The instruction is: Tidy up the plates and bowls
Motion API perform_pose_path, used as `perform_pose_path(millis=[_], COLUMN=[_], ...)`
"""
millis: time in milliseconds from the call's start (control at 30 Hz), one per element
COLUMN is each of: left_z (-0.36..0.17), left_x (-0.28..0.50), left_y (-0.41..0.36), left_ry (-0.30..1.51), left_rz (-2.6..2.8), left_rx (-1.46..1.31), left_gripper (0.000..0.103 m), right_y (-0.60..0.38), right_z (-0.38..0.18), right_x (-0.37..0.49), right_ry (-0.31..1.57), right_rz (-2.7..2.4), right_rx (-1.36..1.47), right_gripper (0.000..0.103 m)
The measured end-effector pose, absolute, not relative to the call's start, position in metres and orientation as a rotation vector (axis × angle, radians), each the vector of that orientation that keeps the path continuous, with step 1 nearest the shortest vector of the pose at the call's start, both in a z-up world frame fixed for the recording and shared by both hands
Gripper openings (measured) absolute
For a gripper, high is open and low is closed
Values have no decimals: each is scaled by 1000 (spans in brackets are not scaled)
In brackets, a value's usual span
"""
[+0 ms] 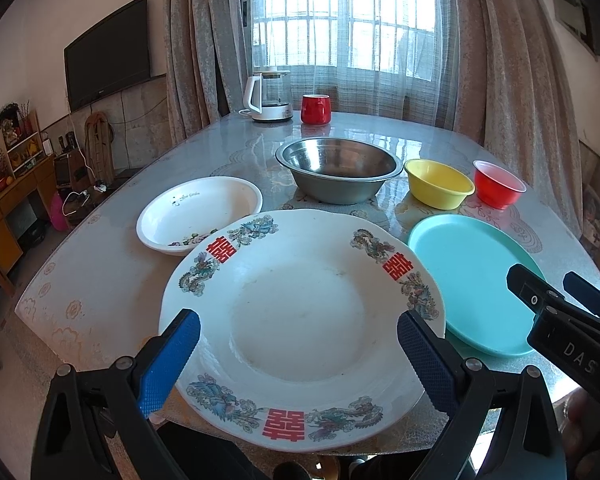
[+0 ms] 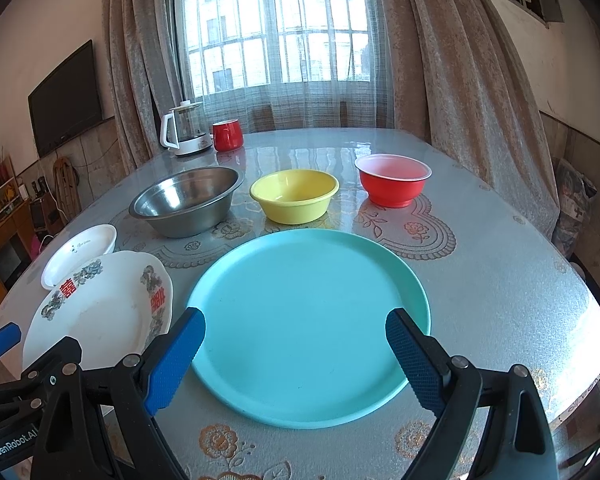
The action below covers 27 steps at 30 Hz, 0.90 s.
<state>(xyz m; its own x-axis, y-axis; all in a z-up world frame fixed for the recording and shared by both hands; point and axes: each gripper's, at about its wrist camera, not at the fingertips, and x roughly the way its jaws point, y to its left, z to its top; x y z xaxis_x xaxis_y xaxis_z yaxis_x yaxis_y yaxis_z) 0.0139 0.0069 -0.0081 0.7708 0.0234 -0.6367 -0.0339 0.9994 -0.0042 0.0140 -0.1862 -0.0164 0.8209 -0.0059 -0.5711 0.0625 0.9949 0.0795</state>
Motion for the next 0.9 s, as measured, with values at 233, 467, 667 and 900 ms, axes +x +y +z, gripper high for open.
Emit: perform_pose_path(millis=[233, 467, 667, 900], left_z=[-8, -7, 7, 18], left_x=[19, 29, 50, 95], left_y=[3, -3, -10, -32], left_ry=[695, 723, 742, 828], left_rz=[16, -50, -165, -332], left_rx=[-4, 9, 12, 10], left_gripper=[100, 100, 94, 59], right_y=[-192, -213, -255, -293], right_z=[-17, -14, -13, -22], right_x=[17, 22, 31, 39], right_ry=[609, 614, 647, 696], right_rz=[-39, -11, -36, -104], right_rx=[109, 150, 230, 262], right_gripper=[94, 89, 77, 53])
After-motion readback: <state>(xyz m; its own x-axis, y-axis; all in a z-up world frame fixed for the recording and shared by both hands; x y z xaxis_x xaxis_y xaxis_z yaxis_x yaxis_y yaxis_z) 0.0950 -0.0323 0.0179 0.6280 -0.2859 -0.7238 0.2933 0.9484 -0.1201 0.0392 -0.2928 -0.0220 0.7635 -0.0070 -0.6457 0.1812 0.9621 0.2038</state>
